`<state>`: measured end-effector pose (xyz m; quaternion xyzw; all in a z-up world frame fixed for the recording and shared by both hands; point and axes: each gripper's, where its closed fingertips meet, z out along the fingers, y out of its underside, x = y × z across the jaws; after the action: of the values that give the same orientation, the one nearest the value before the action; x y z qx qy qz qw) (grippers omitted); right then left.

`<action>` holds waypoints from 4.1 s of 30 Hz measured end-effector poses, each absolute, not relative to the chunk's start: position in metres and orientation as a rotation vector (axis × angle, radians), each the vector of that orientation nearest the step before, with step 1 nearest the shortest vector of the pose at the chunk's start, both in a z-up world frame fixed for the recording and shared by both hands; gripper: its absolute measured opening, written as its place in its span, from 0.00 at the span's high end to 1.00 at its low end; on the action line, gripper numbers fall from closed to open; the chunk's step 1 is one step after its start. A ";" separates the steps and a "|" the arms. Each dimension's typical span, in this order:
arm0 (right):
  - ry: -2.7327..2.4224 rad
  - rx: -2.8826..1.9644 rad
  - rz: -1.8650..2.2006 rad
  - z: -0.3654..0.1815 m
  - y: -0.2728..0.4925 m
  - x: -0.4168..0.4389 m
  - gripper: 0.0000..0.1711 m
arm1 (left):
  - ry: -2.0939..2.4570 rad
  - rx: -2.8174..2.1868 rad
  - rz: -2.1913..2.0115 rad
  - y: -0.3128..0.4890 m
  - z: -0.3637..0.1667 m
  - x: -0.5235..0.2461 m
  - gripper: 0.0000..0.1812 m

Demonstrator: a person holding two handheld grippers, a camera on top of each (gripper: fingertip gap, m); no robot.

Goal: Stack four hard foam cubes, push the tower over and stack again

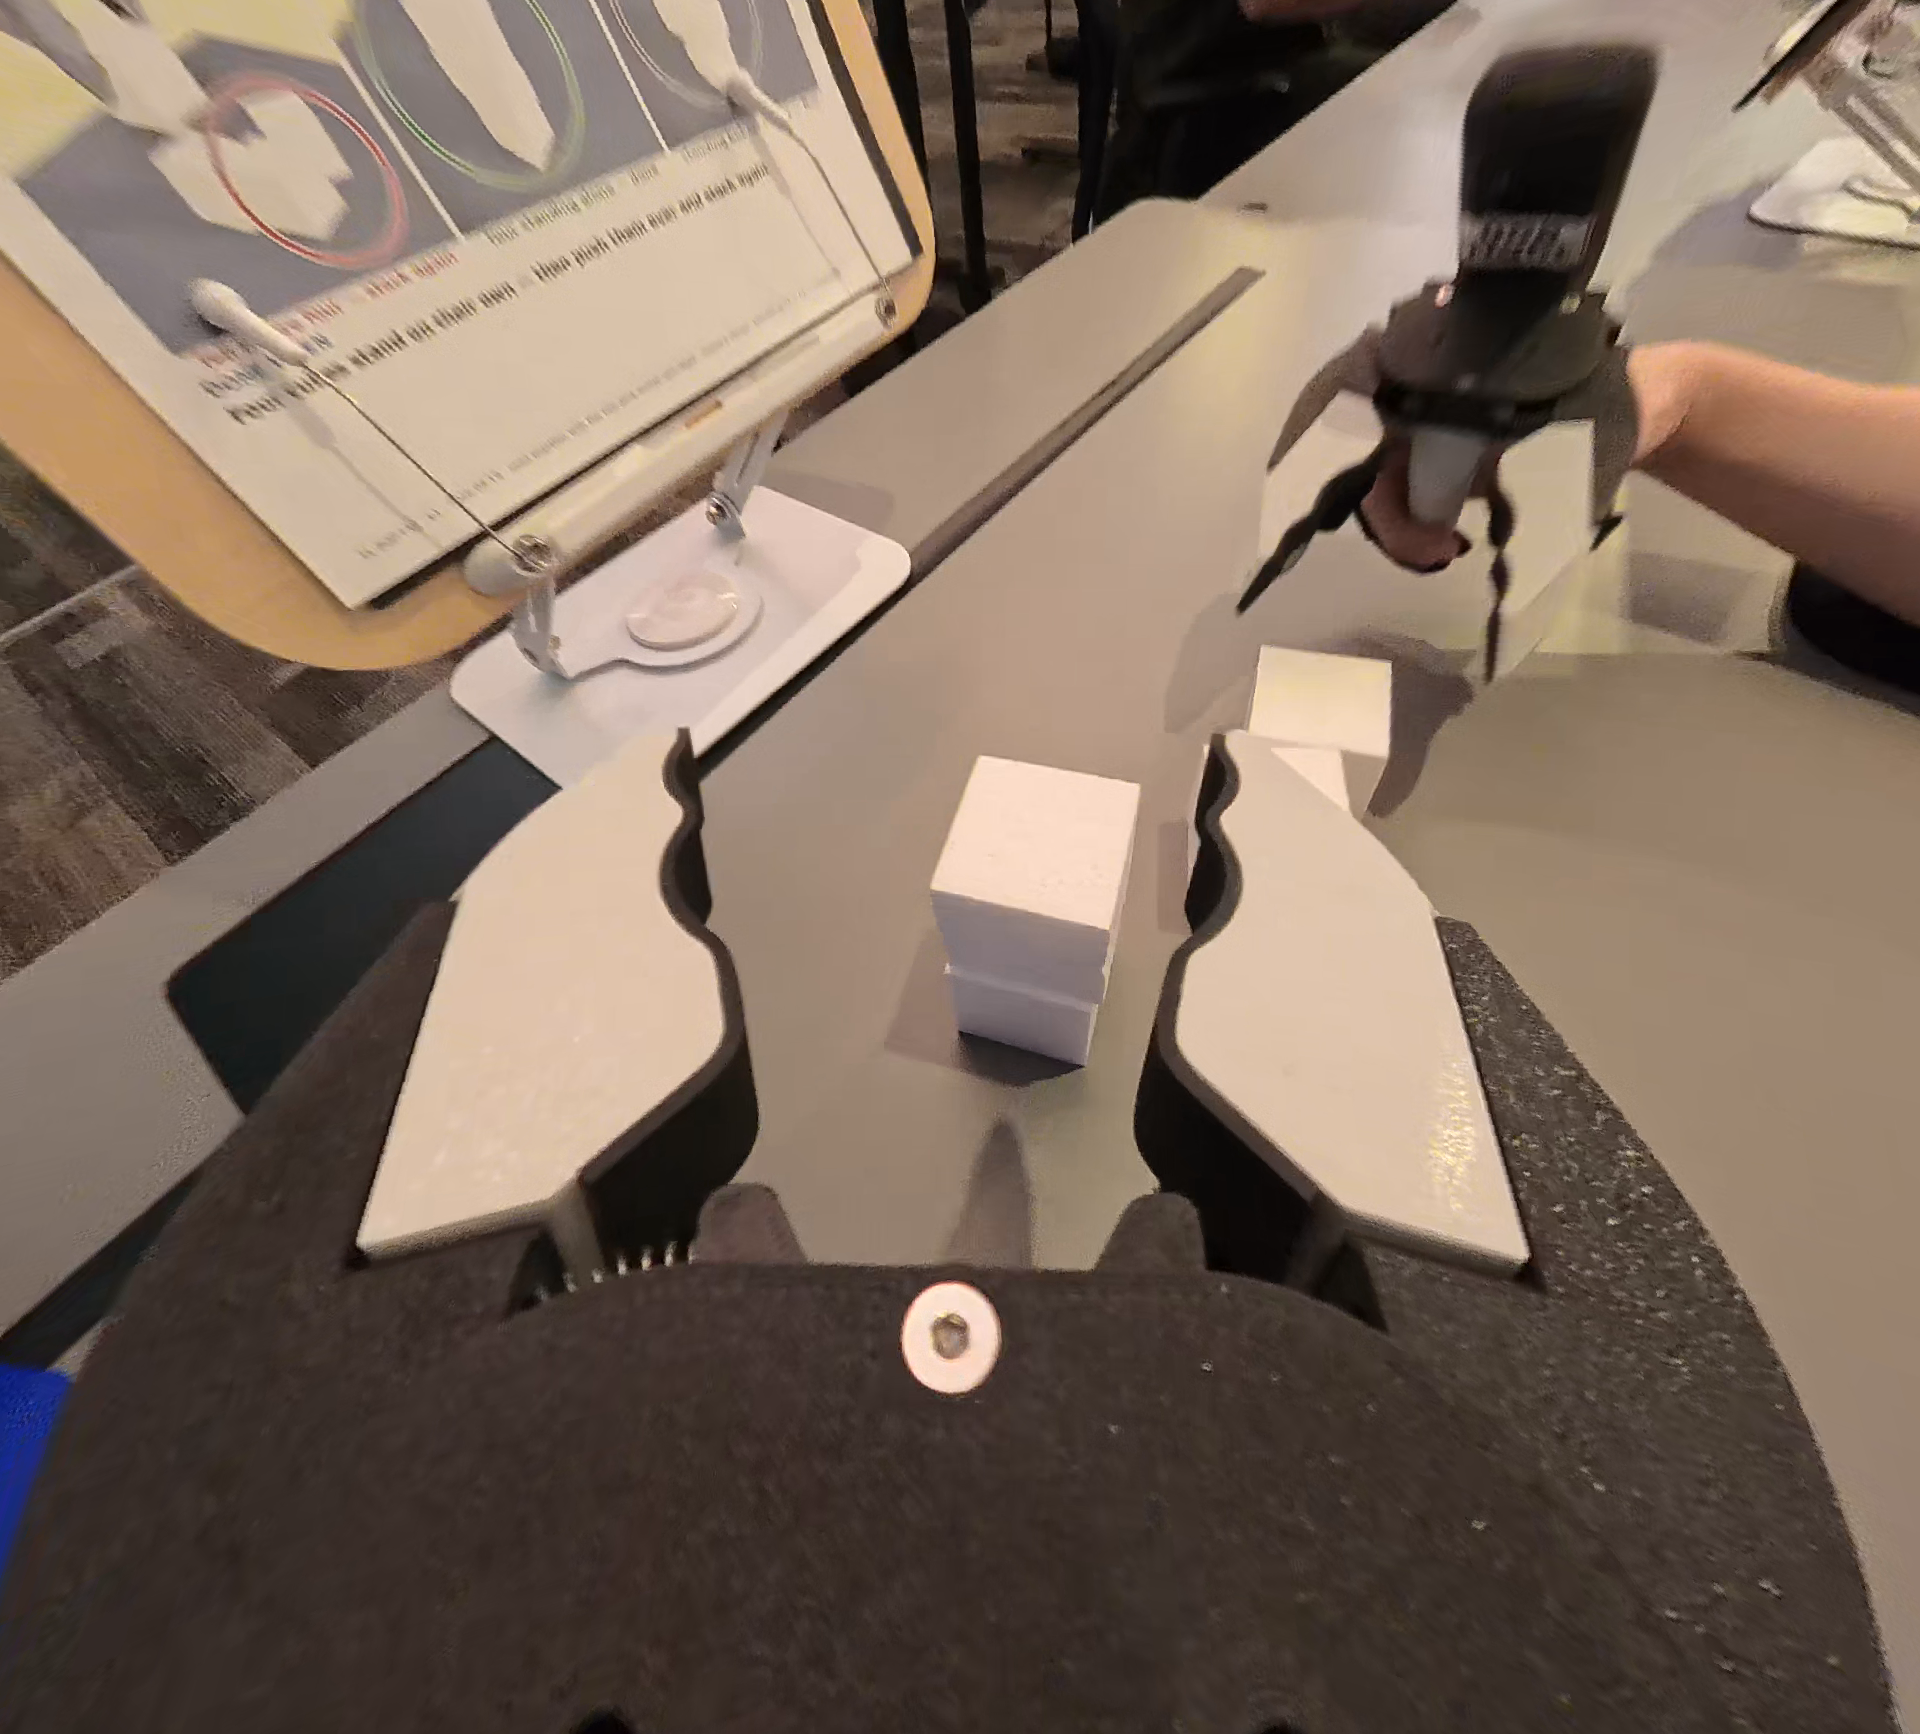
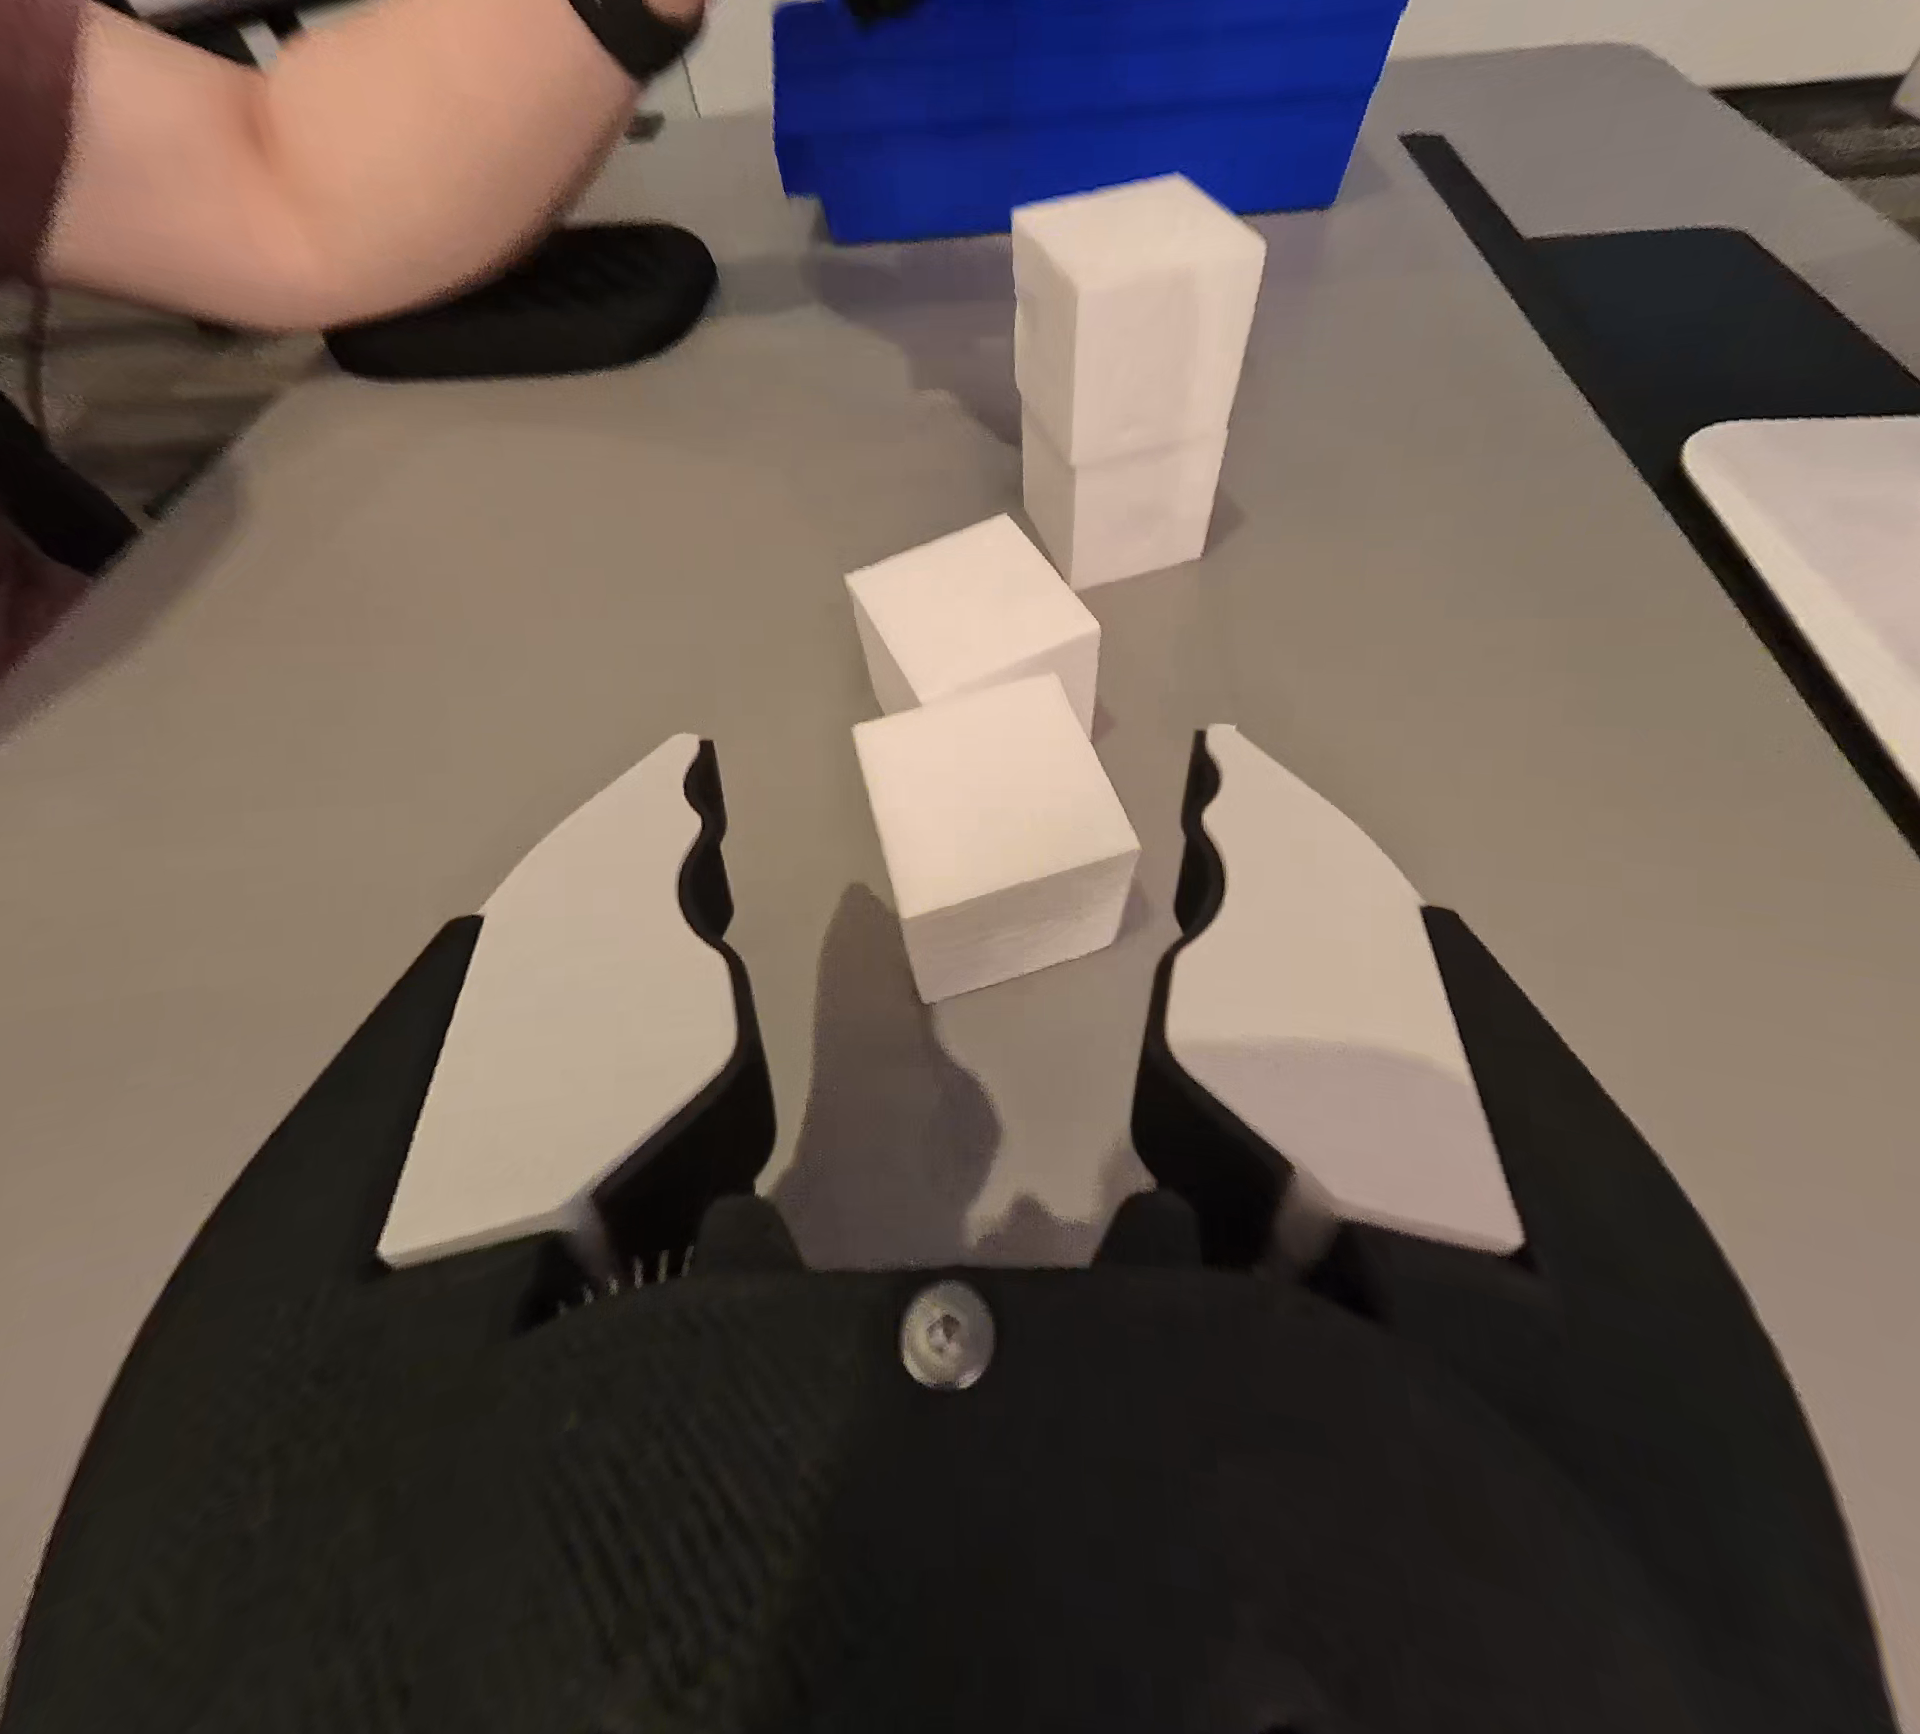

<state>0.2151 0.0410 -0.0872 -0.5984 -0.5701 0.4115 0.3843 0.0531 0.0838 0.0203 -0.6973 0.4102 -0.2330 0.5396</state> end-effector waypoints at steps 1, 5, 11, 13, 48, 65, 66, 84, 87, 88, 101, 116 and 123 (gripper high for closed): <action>-1.475 -1.540 1.008 -0.095 0.044 0.214 0.49 | 0.965 -1.645 -0.560 0.081 0.028 0.050 0.50; -1.551 -1.595 0.914 -0.119 0.047 0.212 0.53 | 0.950 -1.612 -0.580 0.072 0.048 0.043 0.50; -1.585 -1.629 0.875 -0.132 0.048 0.210 0.64 | 0.957 -1.588 -0.575 0.067 0.058 0.042 0.51; -1.579 -1.633 0.892 -0.131 0.048 0.211 0.65 | 0.967 -1.583 -0.572 0.066 0.059 0.042 0.51; -1.612 -1.559 0.883 -0.019 0.089 0.075 0.65 | 0.880 -1.518 -0.550 0.058 0.099 -0.002 0.51; -1.627 -1.580 0.890 -0.032 0.087 0.073 0.65 | 0.906 -1.541 -0.530 0.061 0.091 0.003 0.51; -1.631 -1.578 0.885 -0.032 0.086 0.072 0.65 | 0.911 -1.542 -0.528 0.061 0.090 0.004 0.51; -1.595 -1.584 0.941 -0.100 0.056 0.163 0.51 | 0.912 -1.547 -0.526 0.063 0.089 0.006 0.51; -1.638 -1.597 0.926 -0.115 0.053 0.162 0.52 | 0.927 -1.561 -0.513 0.065 0.083 0.009 0.51; -1.666 -1.608 0.915 -0.119 0.051 0.161 0.52 | 0.932 -1.567 -0.508 0.066 0.081 0.010 0.51; -1.618 -1.553 1.054 -0.077 0.039 0.159 0.65 | 0.929 -1.575 -0.479 0.068 0.081 0.006 0.51; -1.604 -1.599 0.866 0.030 0.077 0.080 0.65 | 0.865 -1.527 -0.517 0.063 0.099 -0.014 0.52; -1.637 -1.630 0.876 0.016 0.078 0.074 0.65 | 0.858 -1.517 -0.538 0.062 0.101 -0.016 0.52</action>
<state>0.0740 0.0777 0.0156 -0.6229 -0.6257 0.3348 0.3293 -0.0159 0.0616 0.1013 -0.6578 0.3718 -0.2331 0.6121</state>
